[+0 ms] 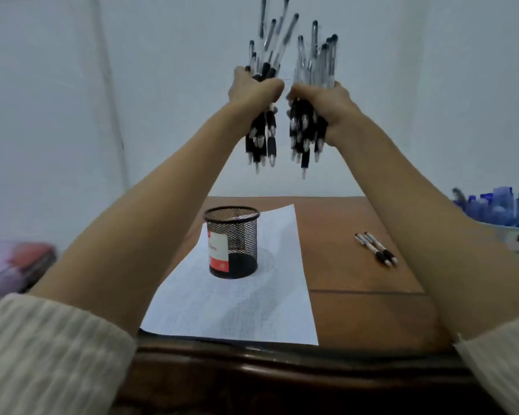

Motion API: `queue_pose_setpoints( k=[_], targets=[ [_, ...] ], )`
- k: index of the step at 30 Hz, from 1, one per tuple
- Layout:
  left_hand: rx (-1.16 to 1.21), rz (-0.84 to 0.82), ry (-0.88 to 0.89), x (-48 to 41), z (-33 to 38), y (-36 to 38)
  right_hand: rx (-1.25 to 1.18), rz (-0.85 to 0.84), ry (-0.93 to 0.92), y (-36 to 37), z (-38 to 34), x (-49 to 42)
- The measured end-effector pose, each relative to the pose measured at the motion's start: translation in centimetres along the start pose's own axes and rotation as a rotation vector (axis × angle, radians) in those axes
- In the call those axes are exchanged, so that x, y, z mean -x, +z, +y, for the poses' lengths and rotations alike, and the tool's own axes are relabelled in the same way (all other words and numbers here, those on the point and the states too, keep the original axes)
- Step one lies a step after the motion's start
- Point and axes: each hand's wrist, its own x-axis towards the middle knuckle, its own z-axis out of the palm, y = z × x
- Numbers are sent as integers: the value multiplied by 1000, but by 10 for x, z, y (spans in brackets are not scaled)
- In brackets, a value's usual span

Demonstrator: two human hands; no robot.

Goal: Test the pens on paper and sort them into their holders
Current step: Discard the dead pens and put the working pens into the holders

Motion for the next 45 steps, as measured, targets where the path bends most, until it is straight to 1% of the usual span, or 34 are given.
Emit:
queue_pose_setpoints(
  k=[4, 7, 12, 18, 20, 24, 29, 31, 34, 37, 41, 43, 45],
  targets=[
    [-59, 105, 36, 11, -26, -37, -92, -24, 47, 48, 26, 13],
    [-57, 166, 88, 20, -49, -48, -152, 11, 72, 69, 52, 18],
    [19, 167, 168, 31, -77, -45, -166, 70, 47, 75, 86, 20],
    [57, 167, 233, 38, -104, -42, -210, -6, 37, 66, 114, 34],
    [67, 154, 228, 34, -105, -43, -211, -19, 65, 66, 117, 36],
    [53, 148, 253, 22, -95, -48, -288, 43, 121, 68, 117, 30],
    [-5, 182, 399, 13, -79, -56, -390, 109, 221, 62, 123, 23],
    [-36, 192, 459, 14, -78, -55, -422, 142, 233, 61, 124, 23],
    [-78, 187, 505, 24, -89, -49, -404, 168, 192, 64, 125, 25],
    [-74, 208, 508, 33, -100, -44, -298, 149, 79, 68, 126, 29],
    [31, 264, 399, 36, -97, -40, -102, 98, -91, 73, 125, 37],
    [47, 277, 364, 38, -99, -38, -81, 82, -149, 74, 126, 40],
    [66, 282, 319, 38, -103, -38, -79, 63, -163, 74, 126, 41]
  ],
)
